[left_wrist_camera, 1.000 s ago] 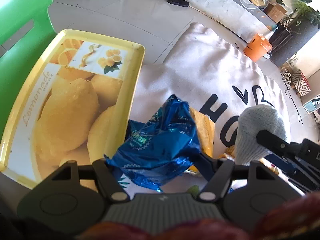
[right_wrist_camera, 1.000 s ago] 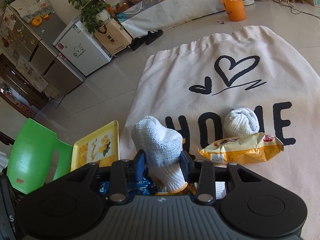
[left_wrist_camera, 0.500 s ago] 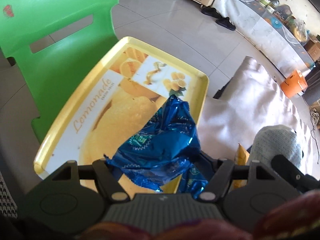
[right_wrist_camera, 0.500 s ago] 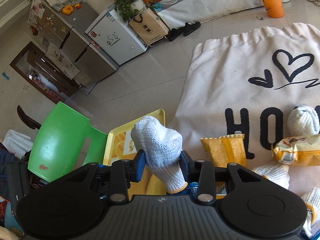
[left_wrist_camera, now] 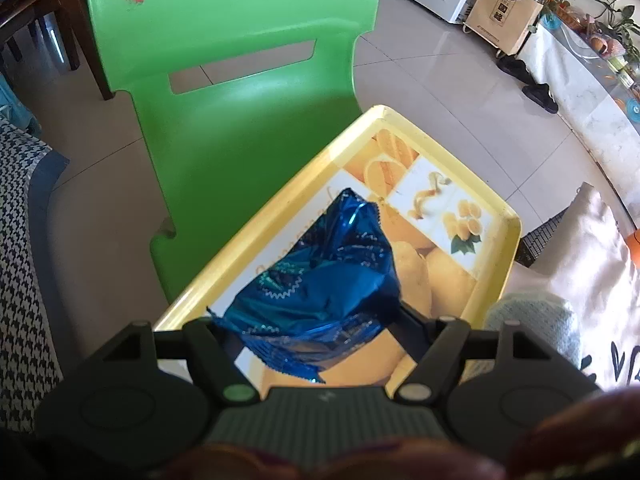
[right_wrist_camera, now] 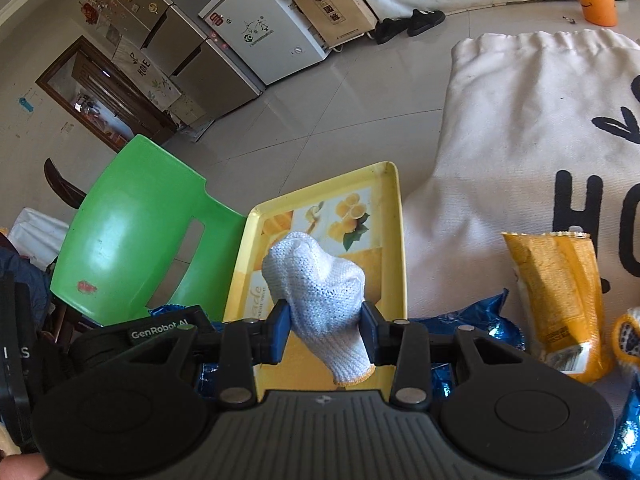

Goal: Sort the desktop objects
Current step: 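Open the right tool to drop the glove on the tray while the left tool drops its blue packet there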

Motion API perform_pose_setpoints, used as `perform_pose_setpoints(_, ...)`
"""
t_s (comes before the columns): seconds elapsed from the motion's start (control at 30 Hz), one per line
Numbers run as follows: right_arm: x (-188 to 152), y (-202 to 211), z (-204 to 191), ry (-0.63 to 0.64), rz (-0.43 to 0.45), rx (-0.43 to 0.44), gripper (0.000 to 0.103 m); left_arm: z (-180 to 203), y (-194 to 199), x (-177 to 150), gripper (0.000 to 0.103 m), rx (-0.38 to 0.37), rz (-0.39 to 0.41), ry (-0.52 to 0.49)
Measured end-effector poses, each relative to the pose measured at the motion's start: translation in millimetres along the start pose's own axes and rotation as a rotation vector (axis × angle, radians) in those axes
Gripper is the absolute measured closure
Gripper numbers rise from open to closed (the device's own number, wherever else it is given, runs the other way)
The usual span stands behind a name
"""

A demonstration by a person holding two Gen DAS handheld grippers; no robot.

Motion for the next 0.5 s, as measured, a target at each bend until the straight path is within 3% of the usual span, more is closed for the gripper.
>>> perform_pose_setpoints(0.07, -3, -8, -3, -0.004, -0.010, 0.006, 0.061, -2, -1, 1, 0.026, 0.000, -0.001, 0.012)
perform_pose_setpoints(0.13, -6, -14, -5, -0.003, -0.020, 0.001, 0.056, -3, 0, 2, 0.011, 0.015, 0.005, 0.028)
perform_pose_setpoints(0.27, -5, -11, -8, 0.017, -0.026, 0.014, 0.053, 0, 3, 2, 0.008, 0.009, 0.018, 0.010)
perform_pose_setpoints(0.5, 1, 7, -10, 0.075, 0.003, -0.081, 0.044, 12, 7, -3, 0.006, -0.014, 0.018, -0.043)
Point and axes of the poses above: each gripper's, at about its wrist camera, not at the fingertips, and y roughly against the way its jaws point, z to its right, x to its top, the point moved 1 cm from there along -y, roughly the way its jaws point, and after that the axes turned 14 degrees about x, right-handed, at the moved point
